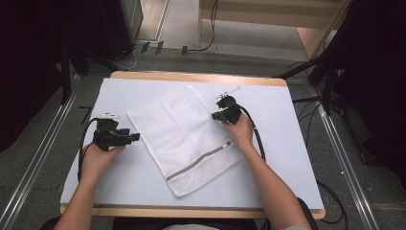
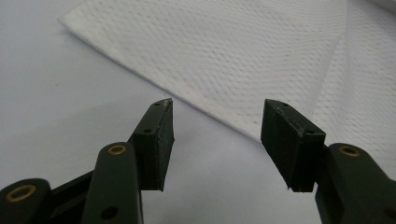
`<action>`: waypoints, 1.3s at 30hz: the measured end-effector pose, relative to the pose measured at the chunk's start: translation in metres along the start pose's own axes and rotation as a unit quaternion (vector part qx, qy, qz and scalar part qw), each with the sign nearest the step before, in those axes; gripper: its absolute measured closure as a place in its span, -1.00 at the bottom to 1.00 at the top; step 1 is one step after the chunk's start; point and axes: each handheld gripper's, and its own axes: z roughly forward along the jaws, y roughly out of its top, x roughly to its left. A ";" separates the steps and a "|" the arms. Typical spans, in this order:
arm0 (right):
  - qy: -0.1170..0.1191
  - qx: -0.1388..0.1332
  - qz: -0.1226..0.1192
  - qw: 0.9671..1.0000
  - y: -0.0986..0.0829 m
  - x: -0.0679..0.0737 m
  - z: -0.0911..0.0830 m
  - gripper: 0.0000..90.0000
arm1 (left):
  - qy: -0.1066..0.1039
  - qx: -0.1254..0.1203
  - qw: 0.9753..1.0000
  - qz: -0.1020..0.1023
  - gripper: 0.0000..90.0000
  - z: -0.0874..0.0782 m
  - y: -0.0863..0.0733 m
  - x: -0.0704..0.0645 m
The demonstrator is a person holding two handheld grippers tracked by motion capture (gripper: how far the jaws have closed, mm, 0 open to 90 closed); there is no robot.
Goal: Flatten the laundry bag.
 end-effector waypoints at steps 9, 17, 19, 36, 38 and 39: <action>-0.024 -0.007 0.020 0.999 -0.011 -0.012 -0.010 0.99 | -0.013 0.002 1.000 0.019 0.00 0.010 0.008 -0.011; -0.035 -0.015 0.052 0.998 -0.023 -0.026 -0.019 0.99 | -0.024 0.011 0.999 0.031 0.00 0.022 0.017 -0.019; -0.043 -0.018 0.057 0.997 -0.026 -0.028 -0.022 0.99 | -0.028 0.015 0.999 0.037 0.00 0.025 0.019 -0.021; -0.077 -0.023 0.088 0.993 -0.054 -0.044 -0.046 0.96 | -0.054 0.042 0.995 0.074 -0.01 0.057 0.035 -0.052; -0.070 -0.027 0.095 0.993 -0.056 -0.045 -0.047 0.91 | -0.054 0.044 0.994 0.081 -0.01 0.061 0.035 -0.057; -0.068 -0.029 0.095 0.993 -0.057 -0.045 -0.047 0.84 | -0.055 0.044 0.994 0.082 -0.01 0.062 0.036 -0.058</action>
